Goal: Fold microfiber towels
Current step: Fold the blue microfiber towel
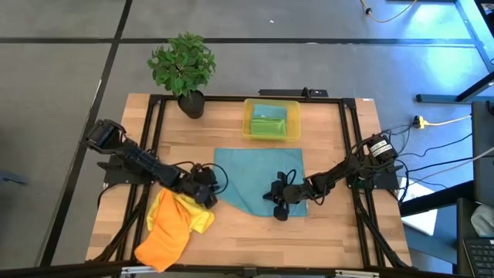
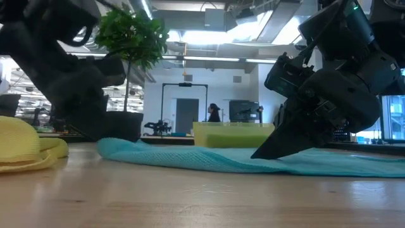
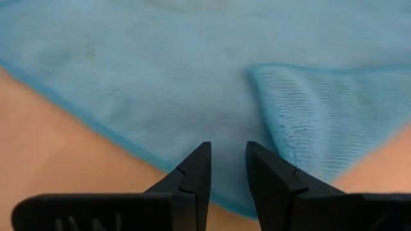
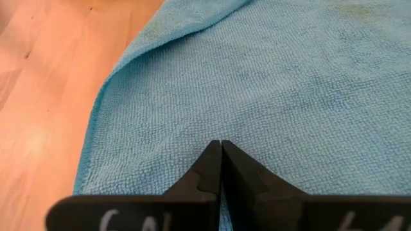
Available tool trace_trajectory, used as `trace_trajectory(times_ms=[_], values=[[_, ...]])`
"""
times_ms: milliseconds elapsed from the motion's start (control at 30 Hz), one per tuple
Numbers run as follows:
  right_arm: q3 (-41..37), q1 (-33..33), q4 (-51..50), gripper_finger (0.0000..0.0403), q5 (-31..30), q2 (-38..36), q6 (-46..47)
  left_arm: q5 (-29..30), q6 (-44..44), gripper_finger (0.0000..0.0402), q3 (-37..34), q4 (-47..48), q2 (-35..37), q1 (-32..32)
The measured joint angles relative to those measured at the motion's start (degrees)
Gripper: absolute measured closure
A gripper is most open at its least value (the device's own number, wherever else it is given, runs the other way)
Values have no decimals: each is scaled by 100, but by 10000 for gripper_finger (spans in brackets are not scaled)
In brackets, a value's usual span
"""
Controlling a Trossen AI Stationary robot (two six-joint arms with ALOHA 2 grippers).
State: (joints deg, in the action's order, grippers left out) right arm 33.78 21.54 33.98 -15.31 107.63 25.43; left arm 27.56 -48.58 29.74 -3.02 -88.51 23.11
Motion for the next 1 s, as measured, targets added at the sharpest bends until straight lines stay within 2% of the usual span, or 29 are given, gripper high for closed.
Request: trace_trajectory(times_ms=[367,633,700,833,1000], values=[[-2,0,-3,386,-2,0,2,-554,1589,312,2,-1393,0,675],[-2,0,-24,386,-4,0,4,-1229,1347,312,2,-1358,0,1294],[-2,0,-25,386,-4,0,4,-1179,1318,312,2,-1357,0,1407],[-2,4,-26,386,-46,0,2,-724,1361,312,2,-1365,0,1554],[-2,4,-26,386,-63,0,-1,-67,2045,312,12,-1602,0,1651]])
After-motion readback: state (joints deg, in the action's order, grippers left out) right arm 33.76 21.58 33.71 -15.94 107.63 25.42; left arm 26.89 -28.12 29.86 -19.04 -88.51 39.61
